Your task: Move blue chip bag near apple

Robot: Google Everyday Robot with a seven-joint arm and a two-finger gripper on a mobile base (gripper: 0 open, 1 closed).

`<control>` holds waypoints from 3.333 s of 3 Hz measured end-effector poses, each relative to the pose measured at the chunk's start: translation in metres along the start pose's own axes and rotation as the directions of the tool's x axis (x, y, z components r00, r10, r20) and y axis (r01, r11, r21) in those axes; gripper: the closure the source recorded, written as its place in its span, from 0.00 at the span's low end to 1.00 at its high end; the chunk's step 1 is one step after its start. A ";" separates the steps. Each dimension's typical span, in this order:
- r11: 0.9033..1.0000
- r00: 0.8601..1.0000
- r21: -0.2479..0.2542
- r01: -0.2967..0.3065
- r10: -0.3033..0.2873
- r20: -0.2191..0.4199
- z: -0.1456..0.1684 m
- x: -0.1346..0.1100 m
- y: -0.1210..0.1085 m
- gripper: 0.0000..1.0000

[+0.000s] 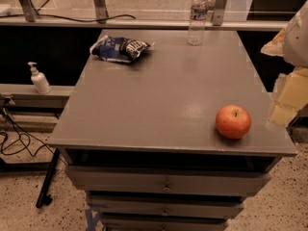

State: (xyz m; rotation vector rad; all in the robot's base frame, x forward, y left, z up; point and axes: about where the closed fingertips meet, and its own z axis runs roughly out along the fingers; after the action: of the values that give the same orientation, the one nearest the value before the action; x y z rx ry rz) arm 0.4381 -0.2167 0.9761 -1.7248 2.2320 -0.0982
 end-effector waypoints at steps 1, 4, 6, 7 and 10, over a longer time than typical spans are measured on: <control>1.000 1.000 0.000 0.000 0.000 0.000 0.000 0.000 0.000 0.00; 0.989 0.962 0.147 0.015 -0.054 0.267 0.031 -0.099 -0.077 0.00; 0.985 0.952 0.165 -0.047 -0.006 0.306 0.044 -0.108 -0.086 0.00; 0.975 0.918 0.194 -0.112 0.026 0.397 0.079 -0.154 -0.123 0.00; 0.989 0.836 0.108 -0.106 0.030 0.547 0.188 -0.282 -0.219 0.00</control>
Offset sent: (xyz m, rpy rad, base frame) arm 0.0213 0.0176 -0.0033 0.0891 -0.0460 0.0376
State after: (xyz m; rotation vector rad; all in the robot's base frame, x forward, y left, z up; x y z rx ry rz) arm 0.7587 0.0191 0.9102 -1.3768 1.8097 0.2309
